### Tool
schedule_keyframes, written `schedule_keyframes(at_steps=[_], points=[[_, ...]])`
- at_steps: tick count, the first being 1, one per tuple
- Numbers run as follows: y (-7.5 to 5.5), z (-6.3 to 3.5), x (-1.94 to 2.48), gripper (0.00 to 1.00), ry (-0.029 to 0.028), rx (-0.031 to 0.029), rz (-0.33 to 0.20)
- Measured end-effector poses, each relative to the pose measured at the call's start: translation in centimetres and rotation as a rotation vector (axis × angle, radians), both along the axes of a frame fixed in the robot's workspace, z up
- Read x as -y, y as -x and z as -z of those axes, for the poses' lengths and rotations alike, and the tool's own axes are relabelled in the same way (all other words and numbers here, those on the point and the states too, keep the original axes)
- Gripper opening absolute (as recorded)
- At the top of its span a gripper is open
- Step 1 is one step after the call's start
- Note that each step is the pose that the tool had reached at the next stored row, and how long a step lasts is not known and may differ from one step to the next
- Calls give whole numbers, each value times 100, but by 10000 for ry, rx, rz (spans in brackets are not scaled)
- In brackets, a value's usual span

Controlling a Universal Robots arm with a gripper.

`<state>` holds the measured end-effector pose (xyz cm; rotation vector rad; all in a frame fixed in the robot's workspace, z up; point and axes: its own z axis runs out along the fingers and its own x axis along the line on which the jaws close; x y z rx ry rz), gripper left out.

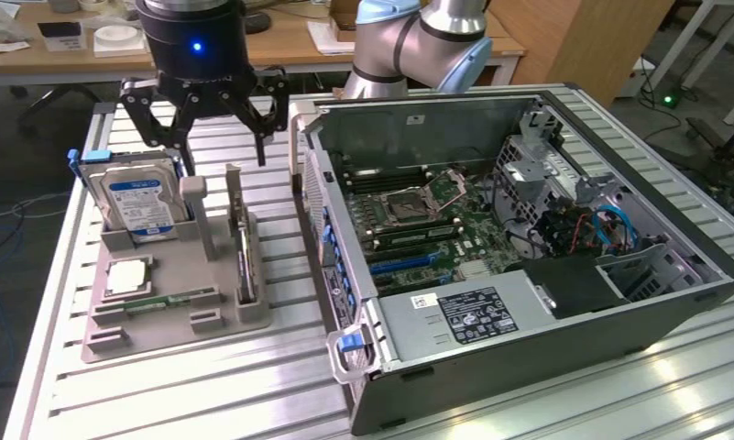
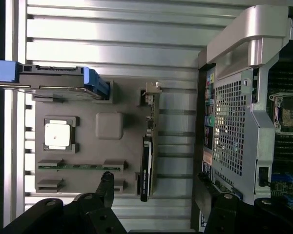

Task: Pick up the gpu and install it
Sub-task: 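Pick up the gpu and move the gpu toward the slot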

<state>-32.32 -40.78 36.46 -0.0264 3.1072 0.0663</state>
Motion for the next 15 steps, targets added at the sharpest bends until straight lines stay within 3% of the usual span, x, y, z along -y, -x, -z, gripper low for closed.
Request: schedule_keyframes(at_steps=[7,15], points=[[-2,43,6,76,0,0,-12],[-2,172,10,76,-2,0,-12]])
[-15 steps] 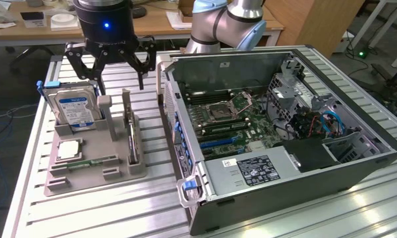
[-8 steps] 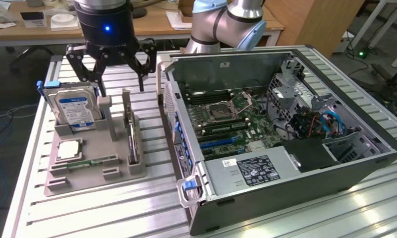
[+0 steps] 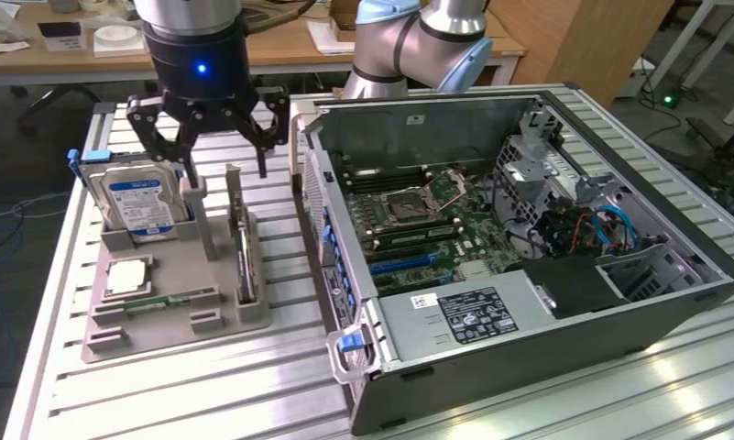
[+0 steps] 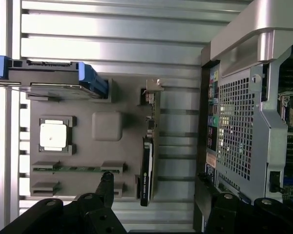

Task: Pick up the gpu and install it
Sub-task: 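Pick up the gpu and move the gpu toward the slot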

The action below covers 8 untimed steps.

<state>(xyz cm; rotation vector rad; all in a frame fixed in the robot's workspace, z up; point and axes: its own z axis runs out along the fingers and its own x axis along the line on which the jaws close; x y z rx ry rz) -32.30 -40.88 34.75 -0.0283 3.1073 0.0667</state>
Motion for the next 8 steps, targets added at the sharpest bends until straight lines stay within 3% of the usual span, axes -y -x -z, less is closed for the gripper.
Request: schedule_keyframes(at_steps=[8], points=[[0,113,6,76,-9,1,0]])
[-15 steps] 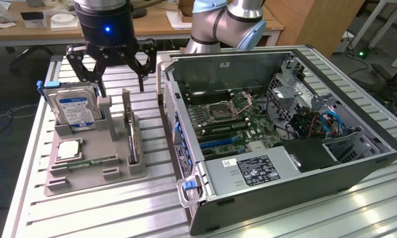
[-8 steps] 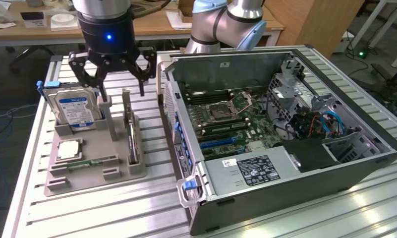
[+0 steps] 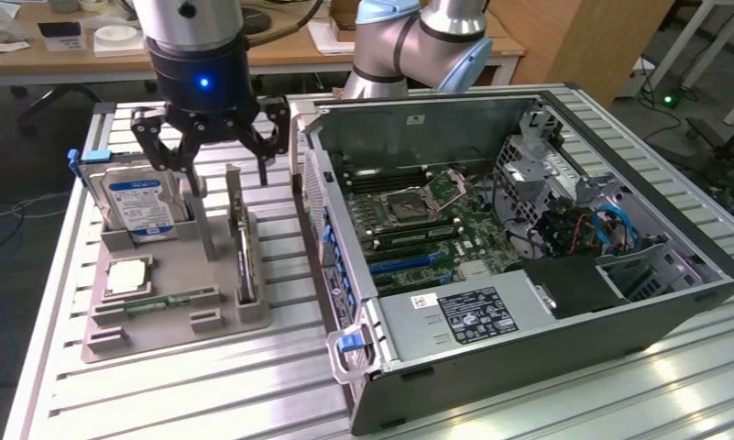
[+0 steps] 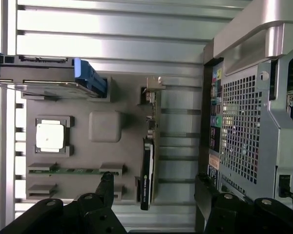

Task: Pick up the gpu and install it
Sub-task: 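Pick up the gpu and move the gpu toward the slot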

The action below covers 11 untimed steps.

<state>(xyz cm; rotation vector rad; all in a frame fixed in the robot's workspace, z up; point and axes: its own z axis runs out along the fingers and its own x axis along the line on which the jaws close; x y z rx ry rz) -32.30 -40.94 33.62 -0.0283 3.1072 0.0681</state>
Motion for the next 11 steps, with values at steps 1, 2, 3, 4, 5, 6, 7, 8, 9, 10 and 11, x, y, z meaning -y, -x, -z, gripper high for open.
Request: schedule_keyframes(at_steps=[1,2,3,4,5,6,7,8,9,10,11], points=[[0,12,0,76,0,-1,0],[0,23,0,76,0,0,0],[0,36,0,76,0,0,0],[0,46,0,76,0,-1,0],[0,57,0,76,0,-1,0],[0,68,0,76,0,0,0],[0,79,0,76,0,-1,0],[0,89,0,76,0,-1,0],[0,100,0,76,0,-1,0],[0,110,0,76,0,-1,0],[0,120,0,76,0,-1,0]])
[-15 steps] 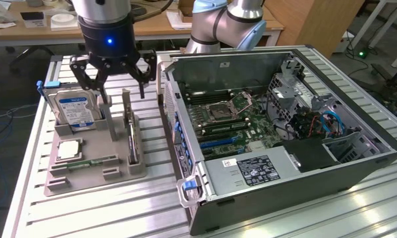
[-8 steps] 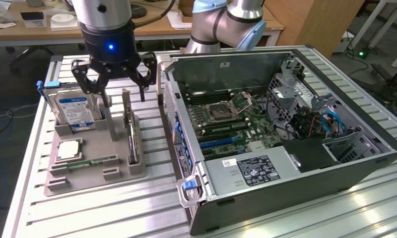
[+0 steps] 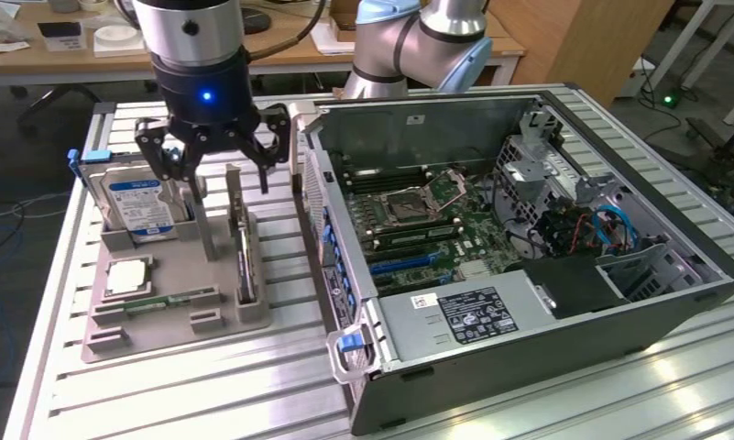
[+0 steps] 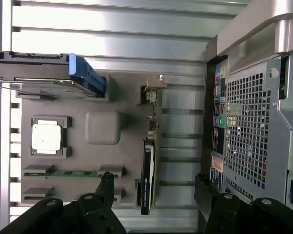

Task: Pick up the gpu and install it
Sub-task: 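Pick up the gpu and move the gpu toward the slot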

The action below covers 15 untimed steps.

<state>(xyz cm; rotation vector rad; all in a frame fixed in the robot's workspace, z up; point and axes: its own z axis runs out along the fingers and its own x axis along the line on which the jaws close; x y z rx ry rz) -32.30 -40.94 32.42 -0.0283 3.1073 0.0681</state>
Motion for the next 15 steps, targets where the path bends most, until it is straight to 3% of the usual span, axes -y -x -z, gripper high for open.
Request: schedule_keyframes(at_steps=[11,15], points=[[0,62,34,76,4,-8,238],[-1,94,34,76,6,-176,298]])
